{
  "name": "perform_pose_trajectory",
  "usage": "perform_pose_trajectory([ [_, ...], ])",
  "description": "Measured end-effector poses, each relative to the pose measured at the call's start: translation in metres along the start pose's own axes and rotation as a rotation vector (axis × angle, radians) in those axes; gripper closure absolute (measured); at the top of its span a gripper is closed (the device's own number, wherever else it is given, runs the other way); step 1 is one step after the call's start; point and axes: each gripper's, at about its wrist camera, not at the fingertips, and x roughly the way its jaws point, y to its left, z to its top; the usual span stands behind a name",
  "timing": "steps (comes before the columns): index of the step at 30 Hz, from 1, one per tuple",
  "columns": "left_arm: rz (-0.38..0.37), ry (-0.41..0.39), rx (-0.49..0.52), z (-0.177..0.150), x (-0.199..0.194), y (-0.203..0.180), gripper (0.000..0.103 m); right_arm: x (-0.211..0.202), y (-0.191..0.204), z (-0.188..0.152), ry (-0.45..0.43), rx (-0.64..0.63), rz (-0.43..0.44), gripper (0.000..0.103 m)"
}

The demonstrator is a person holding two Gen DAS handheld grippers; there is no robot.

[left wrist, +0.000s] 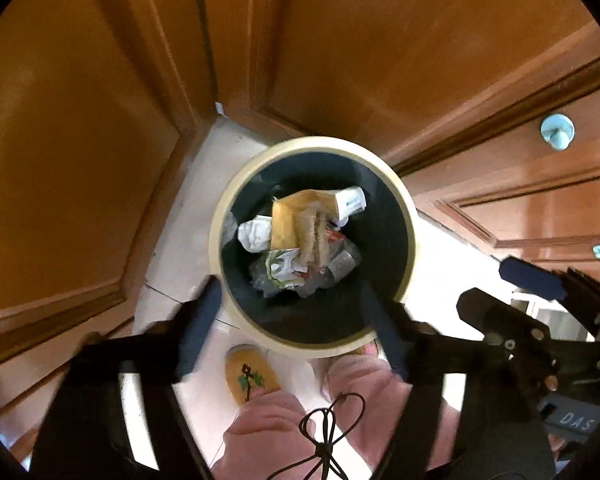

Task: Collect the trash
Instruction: 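Carry the packet and bottle down over the bin and open both tools, then raise both open tools back up to the counter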

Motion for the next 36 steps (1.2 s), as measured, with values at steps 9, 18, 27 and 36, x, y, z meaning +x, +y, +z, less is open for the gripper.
perform_pose_trajectory([
  [9, 0.012, 0.017, -0.003, -0.002, -0.056, -0.009, 0.030, -0.046, 0.007, -0.010, -0.011, 0.043, 0.003, 0.035],
  [18, 0.043, -0.038, 0.065, 0.012, -0.197, -0.041, 0.030, -0.182, 0.028, -0.010, -0.084, 0.101, 0.008, 0.035],
  [27, -0.002, -0.221, 0.204, 0.030, -0.377, -0.085, 0.030, -0.352, 0.060, -0.003, -0.231, 0.154, 0.013, 0.035],
  [36, -0.026, -0.501, 0.331, 0.053, -0.529, -0.120, 0.029, -0.498, 0.102, 0.012, -0.447, 0.155, -0.014, 0.032],
])
